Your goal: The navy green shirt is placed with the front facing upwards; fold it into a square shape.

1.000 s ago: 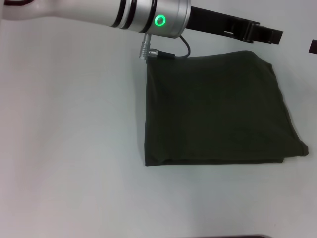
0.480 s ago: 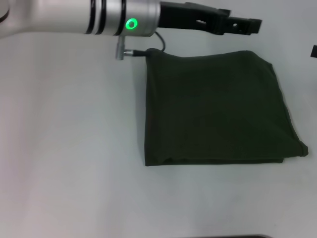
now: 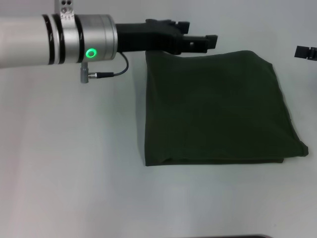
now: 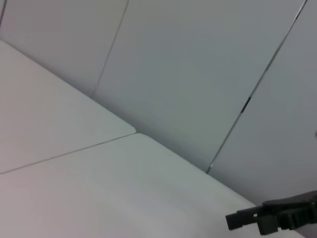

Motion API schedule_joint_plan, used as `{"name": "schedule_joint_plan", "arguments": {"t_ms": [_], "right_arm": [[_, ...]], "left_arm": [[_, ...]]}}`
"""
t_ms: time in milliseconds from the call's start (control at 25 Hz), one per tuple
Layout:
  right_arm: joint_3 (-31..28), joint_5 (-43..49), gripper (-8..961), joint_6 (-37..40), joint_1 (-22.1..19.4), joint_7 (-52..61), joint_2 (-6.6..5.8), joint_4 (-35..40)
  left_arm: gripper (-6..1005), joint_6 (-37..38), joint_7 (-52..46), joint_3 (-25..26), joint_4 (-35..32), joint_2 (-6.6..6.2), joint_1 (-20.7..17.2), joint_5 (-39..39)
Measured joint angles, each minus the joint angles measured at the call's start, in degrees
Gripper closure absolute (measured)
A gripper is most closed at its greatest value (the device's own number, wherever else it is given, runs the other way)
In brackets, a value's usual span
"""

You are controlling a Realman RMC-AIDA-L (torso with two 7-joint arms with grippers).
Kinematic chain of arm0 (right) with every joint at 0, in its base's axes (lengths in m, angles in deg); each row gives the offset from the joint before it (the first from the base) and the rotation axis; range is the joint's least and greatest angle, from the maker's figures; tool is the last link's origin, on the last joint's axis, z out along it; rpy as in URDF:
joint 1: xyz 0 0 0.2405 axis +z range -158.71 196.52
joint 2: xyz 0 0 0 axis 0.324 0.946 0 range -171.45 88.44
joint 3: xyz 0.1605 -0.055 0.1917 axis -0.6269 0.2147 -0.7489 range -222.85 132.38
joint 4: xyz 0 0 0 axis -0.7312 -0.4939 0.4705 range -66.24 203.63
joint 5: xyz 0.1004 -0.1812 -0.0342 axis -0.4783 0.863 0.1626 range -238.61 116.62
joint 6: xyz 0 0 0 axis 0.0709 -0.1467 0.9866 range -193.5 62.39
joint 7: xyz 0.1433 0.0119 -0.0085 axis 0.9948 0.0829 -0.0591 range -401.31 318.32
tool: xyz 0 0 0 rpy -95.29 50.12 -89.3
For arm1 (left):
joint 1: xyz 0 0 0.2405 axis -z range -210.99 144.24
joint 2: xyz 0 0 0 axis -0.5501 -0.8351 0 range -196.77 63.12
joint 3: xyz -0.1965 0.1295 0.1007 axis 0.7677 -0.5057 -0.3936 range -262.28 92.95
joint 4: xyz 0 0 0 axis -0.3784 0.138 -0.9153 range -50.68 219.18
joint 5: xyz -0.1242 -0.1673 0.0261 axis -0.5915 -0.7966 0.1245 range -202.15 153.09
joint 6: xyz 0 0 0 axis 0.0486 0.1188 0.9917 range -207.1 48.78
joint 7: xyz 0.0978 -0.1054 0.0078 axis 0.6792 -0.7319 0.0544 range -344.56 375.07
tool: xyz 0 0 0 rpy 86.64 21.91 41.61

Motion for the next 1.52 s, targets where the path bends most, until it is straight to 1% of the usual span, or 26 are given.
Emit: {"name": "schedule_joint_plan", "arguments": {"t_ms": [120, 240, 320, 400, 560, 760, 920, 1000, 1120, 1360, 1520], "right_arm": [[0.2, 0.0, 44, -1.1, 0.4, -0.2, 0.39, -0.1], [0.9, 0.1, 47, -2.0, 0.9, -0.4, 1.10, -0.3], [1.7, 0.1, 53, -2.6, 1.5, -0.8, 1.80, -0.4], [2.6, 0.1, 59, -3.5, 2.0, -1.0, 2.14, -0.4], [4.3, 0.2, 146, -4.8, 2.8, -1.0, 2.50, -0.5], [6.1, 0.2, 255, -6.9, 3.5, -1.6, 3.59, -0.8], [7.1, 0.2, 423, -9.1, 4.9, -2.7, 4.86, -1.7], [7.7, 0.2, 512, -10.8, 5.8, -3.6, 5.24, -3.2], [8.8, 0.2, 653, -13.2, 6.8, -4.7, 5.53, -5.3], [9.6, 0.2, 936, -14.4, 7.4, -5.0, 5.77, -6.1], [10.1, 0.2, 948, -16.4, 7.5, -4.9, 5.78, -7.0]], "left_arm": [[60, 1.1, 1.7, 1.1, 0.6, -0.01, -1.4, 0.3], [61, 2.1, 3.3, 1.9, 1.2, 0.08, -2.6, 0.1], [61, 2.8, 4.1, 2.0, 1.6, 0.14, -3.2, -0.1], [62, 3.3, 4.2, 2.1, 2.1, 0.07, -3.3, 0.0], [62, 4.1, 5.0, 2.1, 2.3, -0.01, -3.7, -0.2], [61, 4.2, 6.1, 2.1, 2.9, 0.08, -4.0, -0.2], [62, 4.2, 6.4, 2.1, 3.2, 0.17, -4.0, -0.3], [62, 4.3, 6.8, 1.9, 3.4, 0.23, -4.0, -0.3], [62, 4.3, 7.0, 1.7, 3.4, 0.28, -4.0, -0.6], [61, 4.4, 7.5, 2.0, 3.4, 0.19, -3.7, -0.9], [62, 4.1, 7.8, 2.0, 3.5, 0.19, -3.7, -0.9]]}}
